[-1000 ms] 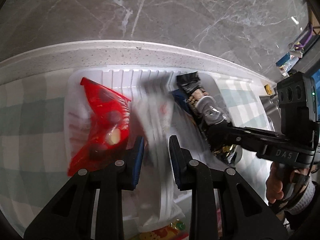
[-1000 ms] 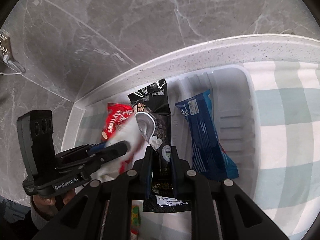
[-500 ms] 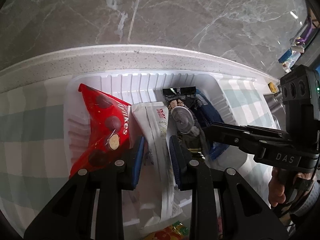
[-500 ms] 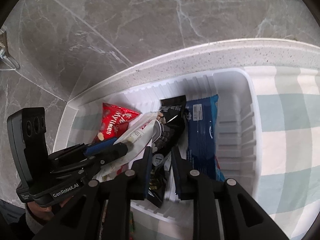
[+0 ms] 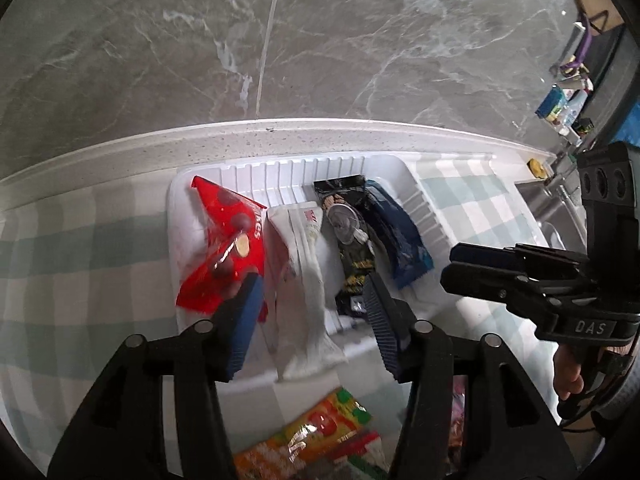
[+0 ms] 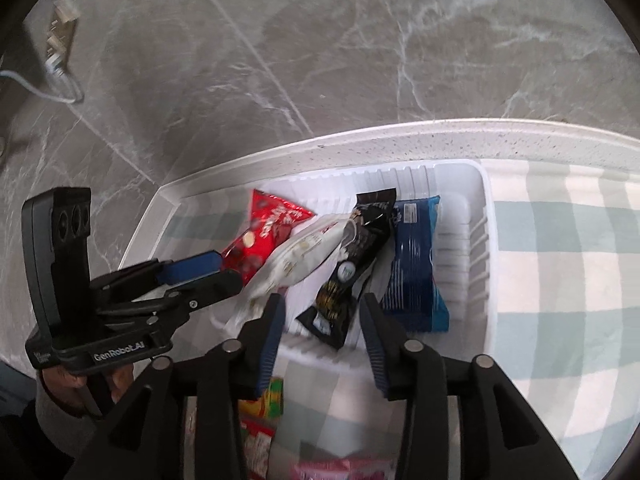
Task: Organize snacks
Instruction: 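Carry both packets to the white tray and release them inside, then move both open grippers down over the remaining snack pile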
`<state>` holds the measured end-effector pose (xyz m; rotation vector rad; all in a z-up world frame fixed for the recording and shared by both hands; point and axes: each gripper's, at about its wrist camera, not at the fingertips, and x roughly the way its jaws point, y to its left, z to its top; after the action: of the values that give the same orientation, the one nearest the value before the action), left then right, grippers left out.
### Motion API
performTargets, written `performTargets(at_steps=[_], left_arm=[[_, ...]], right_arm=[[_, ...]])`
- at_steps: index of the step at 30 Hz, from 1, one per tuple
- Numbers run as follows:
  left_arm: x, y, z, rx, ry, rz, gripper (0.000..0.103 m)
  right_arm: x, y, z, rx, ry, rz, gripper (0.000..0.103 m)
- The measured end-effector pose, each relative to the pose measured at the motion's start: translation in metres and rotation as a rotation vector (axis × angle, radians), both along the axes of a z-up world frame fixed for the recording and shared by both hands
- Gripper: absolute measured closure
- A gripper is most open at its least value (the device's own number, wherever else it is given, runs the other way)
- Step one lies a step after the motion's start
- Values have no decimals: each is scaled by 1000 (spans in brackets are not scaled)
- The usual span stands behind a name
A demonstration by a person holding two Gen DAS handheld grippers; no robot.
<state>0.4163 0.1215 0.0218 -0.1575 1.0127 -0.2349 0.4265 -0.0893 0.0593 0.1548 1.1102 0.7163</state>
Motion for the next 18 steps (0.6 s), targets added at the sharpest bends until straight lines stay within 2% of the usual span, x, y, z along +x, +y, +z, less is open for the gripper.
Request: performTargets(at_steps=[6,18], left_arm=[[-37,-4,13,48,-18,-3,51],[-110,-3,30,66,-42,7,51]], right_arm=[[-38,-11,15,-22,-61,11,51],[-108,-38,27,-47,-108,-10,49]])
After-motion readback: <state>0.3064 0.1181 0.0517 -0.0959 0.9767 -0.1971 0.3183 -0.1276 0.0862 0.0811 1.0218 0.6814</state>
